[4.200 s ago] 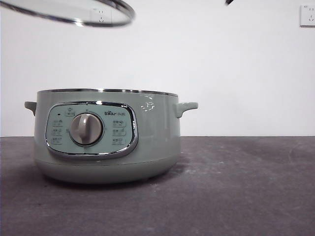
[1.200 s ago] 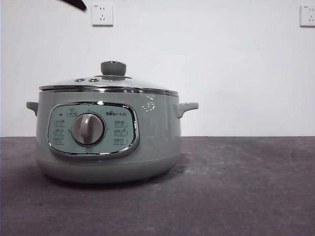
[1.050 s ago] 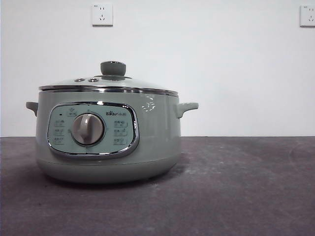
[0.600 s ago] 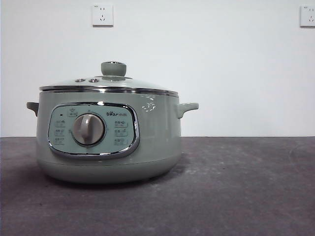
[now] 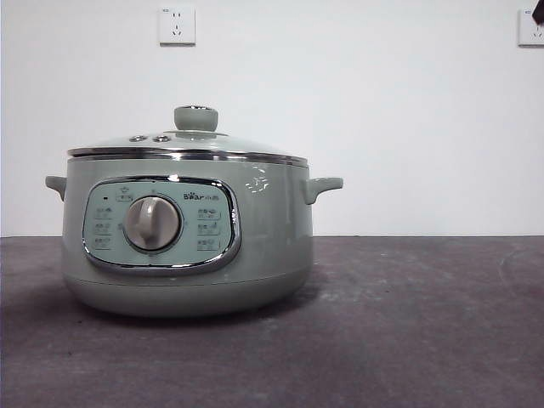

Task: Pick up the egg,open the lid,put the egg in the pot,close the lid

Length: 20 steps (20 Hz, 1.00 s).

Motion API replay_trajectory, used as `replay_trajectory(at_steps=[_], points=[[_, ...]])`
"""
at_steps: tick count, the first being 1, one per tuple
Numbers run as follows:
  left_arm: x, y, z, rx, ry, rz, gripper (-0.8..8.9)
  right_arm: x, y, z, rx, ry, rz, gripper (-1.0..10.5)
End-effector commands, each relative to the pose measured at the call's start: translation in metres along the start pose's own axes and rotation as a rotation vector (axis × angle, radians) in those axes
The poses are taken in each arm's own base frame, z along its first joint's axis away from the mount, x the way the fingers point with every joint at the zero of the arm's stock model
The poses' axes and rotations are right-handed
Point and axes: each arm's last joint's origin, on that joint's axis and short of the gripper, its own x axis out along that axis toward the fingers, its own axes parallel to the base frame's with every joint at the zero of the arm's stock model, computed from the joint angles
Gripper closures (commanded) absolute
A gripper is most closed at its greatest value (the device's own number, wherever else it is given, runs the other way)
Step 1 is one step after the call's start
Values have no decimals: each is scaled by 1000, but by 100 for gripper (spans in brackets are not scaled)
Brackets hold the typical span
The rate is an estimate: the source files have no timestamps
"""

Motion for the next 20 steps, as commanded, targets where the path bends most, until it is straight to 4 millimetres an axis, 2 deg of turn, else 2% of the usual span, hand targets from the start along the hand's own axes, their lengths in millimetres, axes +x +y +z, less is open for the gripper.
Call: replay_trajectory(at_steps=[1,11,12,14,16,20], points=[[4,-1,-2,-15,28,6,817,0,0,-3,19,19,-4,946],[23,-7,-7,32,128,8,817,0,0,-5,15,50,-4,946],[21,-4,-8,73,126,36,817,0,0,-5,15,49,-4,946],[14,4,-12,19,106,80,817,0,0,-5,15,49,-4,946],[13,13,-25,-30,55,88,817,0,0,-5,15,49,-4,946],[21,26,-84,-99,-129,125,817,0,0,-5,15,50,-4,946]])
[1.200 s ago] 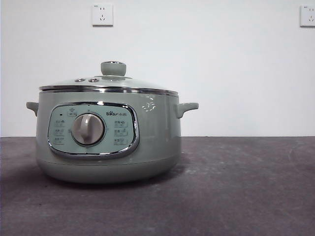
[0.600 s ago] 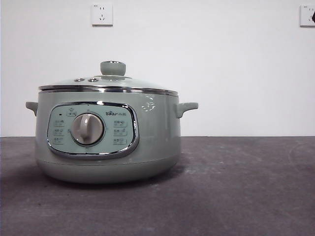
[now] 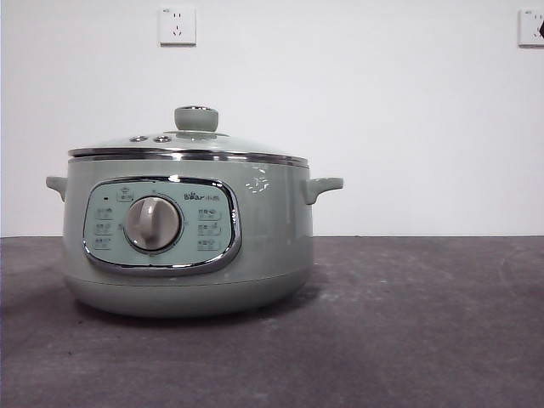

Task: Pick up the egg,open the lid,put the egg in the pot,close the lid

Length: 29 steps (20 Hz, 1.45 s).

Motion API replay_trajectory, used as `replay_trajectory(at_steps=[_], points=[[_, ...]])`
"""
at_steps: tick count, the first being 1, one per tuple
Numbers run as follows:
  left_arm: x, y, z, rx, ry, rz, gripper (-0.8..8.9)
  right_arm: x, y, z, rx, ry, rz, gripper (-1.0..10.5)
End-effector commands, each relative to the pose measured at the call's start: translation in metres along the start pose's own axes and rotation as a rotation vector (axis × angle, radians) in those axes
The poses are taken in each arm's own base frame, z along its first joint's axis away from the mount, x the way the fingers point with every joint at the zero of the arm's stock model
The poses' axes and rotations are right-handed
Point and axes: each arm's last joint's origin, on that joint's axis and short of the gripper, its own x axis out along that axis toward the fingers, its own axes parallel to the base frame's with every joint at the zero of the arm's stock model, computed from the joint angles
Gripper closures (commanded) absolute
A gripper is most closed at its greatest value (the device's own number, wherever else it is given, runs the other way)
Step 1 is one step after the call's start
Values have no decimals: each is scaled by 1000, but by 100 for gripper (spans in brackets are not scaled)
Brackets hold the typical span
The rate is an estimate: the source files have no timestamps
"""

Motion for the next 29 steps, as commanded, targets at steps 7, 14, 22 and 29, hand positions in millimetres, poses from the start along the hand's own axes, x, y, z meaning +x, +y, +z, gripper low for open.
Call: replay_trajectory(at_steps=[7,14,22,29], points=[[14,17,-107,-29,-41,86,817,0,0,0,11,-3,-2,946],[20,17,-125,-40,10,88,817,0,0,0,11,-3,-2,946],[20,17,-125,-40,9,92,817,0,0,0,11,-3,-3,946],[20,17,-125,-40,9,92,817,0,-2,1,-7,-19,-66,946]])
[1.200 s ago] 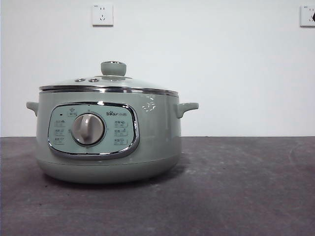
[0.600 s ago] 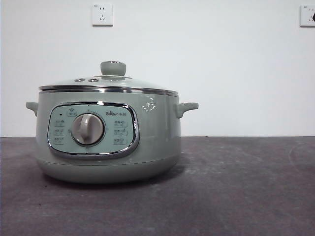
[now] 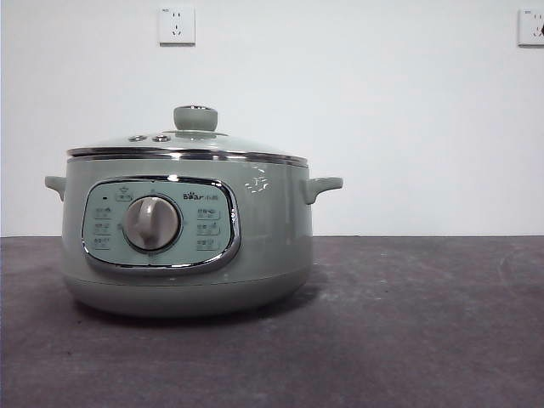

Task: Pick up the egg,open the lid,put the egg in the pot,close the lid

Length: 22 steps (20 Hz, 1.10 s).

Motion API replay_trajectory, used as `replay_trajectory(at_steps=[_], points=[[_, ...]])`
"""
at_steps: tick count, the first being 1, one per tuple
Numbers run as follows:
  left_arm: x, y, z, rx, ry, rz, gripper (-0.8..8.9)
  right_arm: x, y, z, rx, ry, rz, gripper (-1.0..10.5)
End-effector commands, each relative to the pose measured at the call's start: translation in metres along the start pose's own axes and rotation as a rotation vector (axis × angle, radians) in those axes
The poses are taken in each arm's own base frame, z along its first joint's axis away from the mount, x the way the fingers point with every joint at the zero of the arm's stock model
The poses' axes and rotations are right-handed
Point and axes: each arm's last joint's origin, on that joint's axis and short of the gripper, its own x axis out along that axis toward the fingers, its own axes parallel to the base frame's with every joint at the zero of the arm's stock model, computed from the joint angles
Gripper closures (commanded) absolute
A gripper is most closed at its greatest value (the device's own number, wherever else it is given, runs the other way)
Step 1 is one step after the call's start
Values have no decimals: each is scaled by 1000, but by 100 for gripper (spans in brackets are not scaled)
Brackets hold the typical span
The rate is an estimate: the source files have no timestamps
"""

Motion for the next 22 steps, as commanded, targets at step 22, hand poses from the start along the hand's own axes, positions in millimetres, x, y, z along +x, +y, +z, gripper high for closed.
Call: replay_trajectory(at_steps=[22], points=[[2,0,-5,-5,10,3,817,25,-23,-141,70,-349,-25,946]])
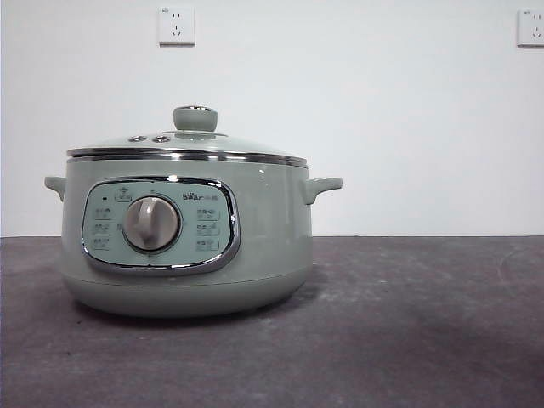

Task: Pick up the egg,open the lid,put the egg in the pot,close the lid

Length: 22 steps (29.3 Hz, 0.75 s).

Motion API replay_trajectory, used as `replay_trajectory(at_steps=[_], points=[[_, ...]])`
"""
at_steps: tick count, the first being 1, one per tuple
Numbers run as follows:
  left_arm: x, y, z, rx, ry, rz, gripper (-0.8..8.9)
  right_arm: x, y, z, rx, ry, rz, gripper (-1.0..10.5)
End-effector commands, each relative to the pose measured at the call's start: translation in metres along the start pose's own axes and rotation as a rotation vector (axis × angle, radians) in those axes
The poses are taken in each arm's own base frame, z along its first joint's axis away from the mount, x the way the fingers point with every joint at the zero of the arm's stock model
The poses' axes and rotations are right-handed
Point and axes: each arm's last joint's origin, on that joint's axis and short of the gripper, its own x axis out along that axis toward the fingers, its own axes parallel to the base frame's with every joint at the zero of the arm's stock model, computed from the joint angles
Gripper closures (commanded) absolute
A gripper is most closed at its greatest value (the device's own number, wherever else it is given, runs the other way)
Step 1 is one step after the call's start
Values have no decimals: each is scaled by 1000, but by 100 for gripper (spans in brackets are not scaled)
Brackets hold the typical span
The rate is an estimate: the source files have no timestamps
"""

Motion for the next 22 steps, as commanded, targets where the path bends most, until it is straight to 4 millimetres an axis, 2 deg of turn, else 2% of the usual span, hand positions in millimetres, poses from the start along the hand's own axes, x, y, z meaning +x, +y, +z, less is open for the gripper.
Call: replay_trajectory(at_steps=[1,12,16,22], points=[[2,0,-5,-5,11,3,817,3,0,-8,25,7,4,946],[1,0,-5,-5,10,4,817,14,0,-30,49,10,4,946],[1,0,-5,-5,10,4,817,14,0,-32,132,30,3,946],[1,0,-5,-5,10,4,817,14,0,-32,134,36,-5,946]])
